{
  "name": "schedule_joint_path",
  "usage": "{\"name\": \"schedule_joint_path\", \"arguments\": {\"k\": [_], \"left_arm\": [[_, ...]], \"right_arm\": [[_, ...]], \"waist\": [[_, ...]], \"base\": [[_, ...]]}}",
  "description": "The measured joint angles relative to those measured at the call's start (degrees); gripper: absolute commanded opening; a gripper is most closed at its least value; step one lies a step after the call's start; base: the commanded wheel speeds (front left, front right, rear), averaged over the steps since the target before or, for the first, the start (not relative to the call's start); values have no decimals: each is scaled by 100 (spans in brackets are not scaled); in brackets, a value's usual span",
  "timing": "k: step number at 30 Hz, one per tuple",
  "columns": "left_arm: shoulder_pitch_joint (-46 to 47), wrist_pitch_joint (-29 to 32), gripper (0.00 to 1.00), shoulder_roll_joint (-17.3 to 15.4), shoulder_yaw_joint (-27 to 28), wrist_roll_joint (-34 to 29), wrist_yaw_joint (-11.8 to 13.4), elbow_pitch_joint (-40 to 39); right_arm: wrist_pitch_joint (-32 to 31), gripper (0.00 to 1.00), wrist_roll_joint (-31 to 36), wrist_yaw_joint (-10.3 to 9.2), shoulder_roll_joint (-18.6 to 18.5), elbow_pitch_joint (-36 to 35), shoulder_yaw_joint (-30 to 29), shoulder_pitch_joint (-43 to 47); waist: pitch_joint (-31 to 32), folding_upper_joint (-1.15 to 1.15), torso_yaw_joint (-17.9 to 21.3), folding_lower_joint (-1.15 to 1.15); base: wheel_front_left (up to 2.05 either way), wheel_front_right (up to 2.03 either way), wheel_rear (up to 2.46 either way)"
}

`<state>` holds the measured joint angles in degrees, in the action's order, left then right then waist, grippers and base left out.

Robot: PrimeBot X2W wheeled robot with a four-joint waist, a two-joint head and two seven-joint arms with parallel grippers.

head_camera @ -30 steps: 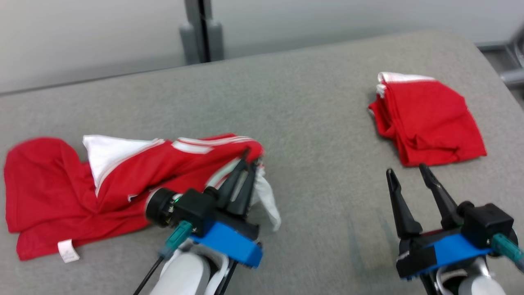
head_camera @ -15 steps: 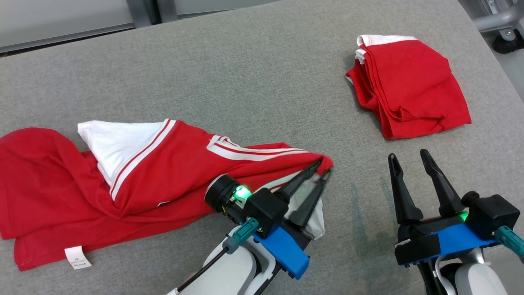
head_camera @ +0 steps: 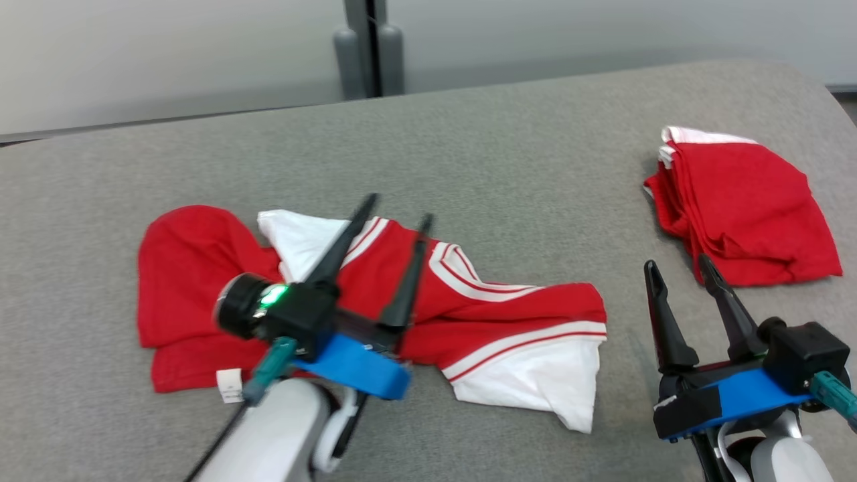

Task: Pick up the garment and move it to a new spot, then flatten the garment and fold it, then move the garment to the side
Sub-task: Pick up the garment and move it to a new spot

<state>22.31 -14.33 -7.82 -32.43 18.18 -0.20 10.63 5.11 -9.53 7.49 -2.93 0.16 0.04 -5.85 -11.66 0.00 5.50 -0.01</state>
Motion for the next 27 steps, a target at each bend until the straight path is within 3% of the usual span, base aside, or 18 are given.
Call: {"name": "schedule_joint_path", "arguments": {"k": [5, 9, 16, 27], "left_arm": [[-424, -40, 100, -361, 652, 247, 392, 42], [-776, -49, 100, -620, 1062, 420, 550, 68], [-1393, -54, 100, -1016, 1538, 703, 628, 79], [-1970, 268, 100, -1216, 1335, 717, 590, -102]], "right_arm": [[-132, 100, 45, 0, 2, -87, -73, 159], [-212, 100, 75, 0, 2, -154, -142, 275], [-355, 100, 82, 0, 3, -196, -175, 513], [-511, 100, 40, 0, 3, -354, -236, 1078]], "waist": [[242, 0, -350, 0], [386, 0, -597, 0], [675, -1, -841, 0], [1090, 0, -771, 1]], "base": [[0, 0, 0], [0, 0, 0], [0, 0, 0], [0, 0, 0]]}}
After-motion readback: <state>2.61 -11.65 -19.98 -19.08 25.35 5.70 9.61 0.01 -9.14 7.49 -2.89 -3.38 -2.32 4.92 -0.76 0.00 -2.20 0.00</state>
